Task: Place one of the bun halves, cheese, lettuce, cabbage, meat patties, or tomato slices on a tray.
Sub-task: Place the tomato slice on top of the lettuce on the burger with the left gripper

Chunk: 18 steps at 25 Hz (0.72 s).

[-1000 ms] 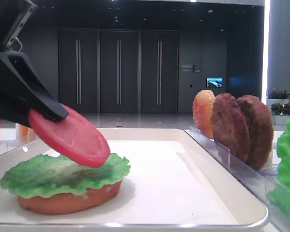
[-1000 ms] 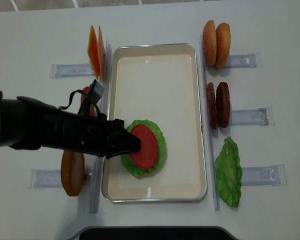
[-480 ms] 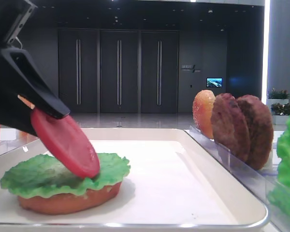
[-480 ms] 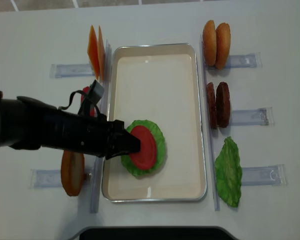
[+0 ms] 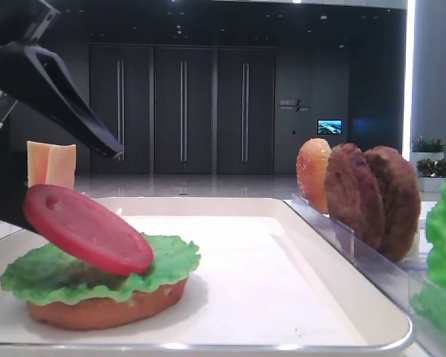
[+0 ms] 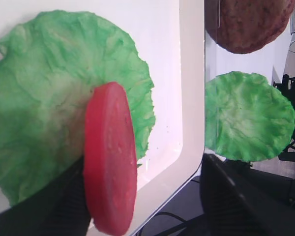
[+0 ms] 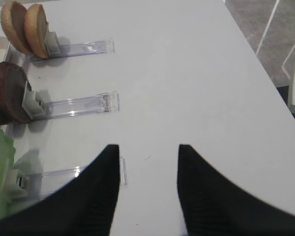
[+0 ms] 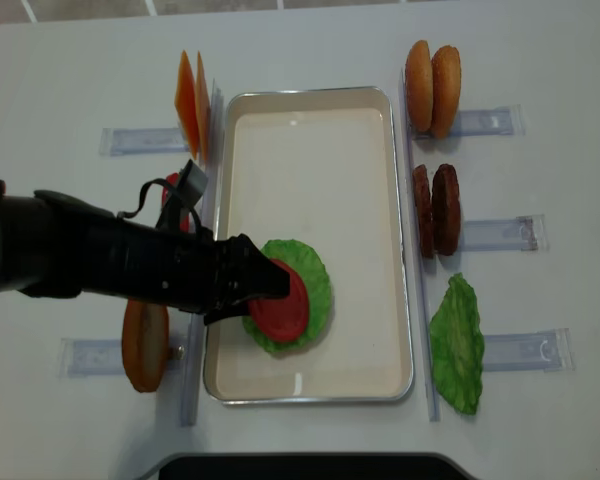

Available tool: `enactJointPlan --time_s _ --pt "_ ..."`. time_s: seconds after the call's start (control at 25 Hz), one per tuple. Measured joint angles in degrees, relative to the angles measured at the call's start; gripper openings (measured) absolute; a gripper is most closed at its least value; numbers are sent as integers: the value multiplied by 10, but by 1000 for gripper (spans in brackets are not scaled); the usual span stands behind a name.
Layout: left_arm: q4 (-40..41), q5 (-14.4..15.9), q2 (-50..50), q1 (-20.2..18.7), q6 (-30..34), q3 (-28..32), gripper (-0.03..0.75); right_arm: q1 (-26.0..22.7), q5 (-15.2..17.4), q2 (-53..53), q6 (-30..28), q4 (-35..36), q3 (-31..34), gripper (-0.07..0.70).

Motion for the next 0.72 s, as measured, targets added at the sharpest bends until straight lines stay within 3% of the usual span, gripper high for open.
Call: enactJointPlan --time_s 0.16,0.72 --pt "29 0 0 0 -38 -17 494 0 0 0 0 0 0 274" --pt "247 1 0 0 -299 -97 496 0 0 0 0 0 0 274"
